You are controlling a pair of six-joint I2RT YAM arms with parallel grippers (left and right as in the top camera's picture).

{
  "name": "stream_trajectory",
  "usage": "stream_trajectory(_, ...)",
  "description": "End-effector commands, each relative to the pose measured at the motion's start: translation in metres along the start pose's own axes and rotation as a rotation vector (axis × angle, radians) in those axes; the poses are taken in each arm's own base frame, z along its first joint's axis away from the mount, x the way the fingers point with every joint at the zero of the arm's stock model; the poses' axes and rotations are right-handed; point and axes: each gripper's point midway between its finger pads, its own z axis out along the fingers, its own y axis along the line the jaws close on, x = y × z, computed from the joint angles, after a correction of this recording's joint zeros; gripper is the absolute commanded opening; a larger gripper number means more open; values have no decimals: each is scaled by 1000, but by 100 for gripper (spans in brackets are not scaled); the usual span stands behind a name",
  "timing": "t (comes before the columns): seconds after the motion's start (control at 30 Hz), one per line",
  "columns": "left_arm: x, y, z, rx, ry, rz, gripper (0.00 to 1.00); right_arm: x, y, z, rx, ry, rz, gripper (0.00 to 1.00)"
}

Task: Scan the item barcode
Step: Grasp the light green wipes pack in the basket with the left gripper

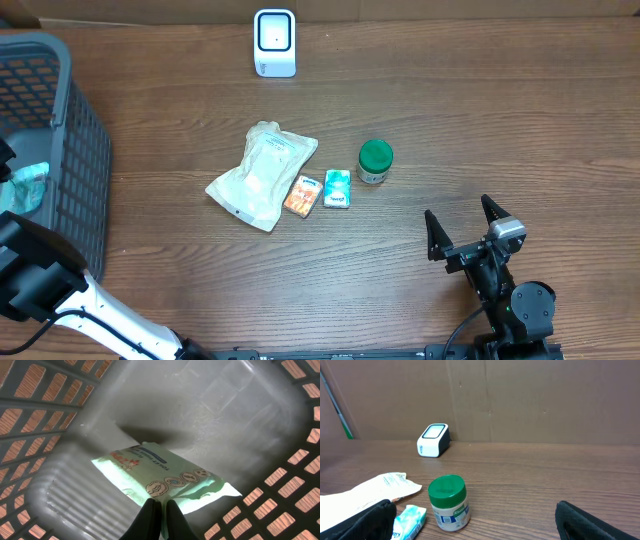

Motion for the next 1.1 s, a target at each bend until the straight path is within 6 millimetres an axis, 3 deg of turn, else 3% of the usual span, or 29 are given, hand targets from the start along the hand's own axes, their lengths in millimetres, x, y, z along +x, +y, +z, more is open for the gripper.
stream_trajectory(0.0, -7, 5, -9, -20, -36, -16, 8, 1, -1, 0, 5, -6, -2, 100)
stream_trajectory(0.07, -7, 5, -9, -20, -38, -16, 46, 1, -1, 0, 5, -6, -2, 100)
stream_trajectory(0.13, -8, 5, -9, -20, -38, -16, 59, 1, -1, 0, 5, -6, -2, 100)
stream_trajectory(0.33, -6, 6, -6, -27, -31, -15, 67, 1, -1, 0, 5, -5, -2, 100)
stream_trajectory(0.63, 10, 8, 26, -41, 46, 35, 71, 1, -1, 0, 5, -5, -2, 100)
stream_trajectory(0.9, 30, -31, 69, 181, 86, 209, 87, 1, -1, 0, 5, -6, -2, 100)
stream_trajectory(0.97, 34, -35, 80, 201, 90, 210, 94, 1, -1, 0, 5, -5, -2, 100)
stream_trajectory(1.07, 40, -35, 96, 201, 95, 211, 95, 1, -1, 0, 5, -5, -2, 100)
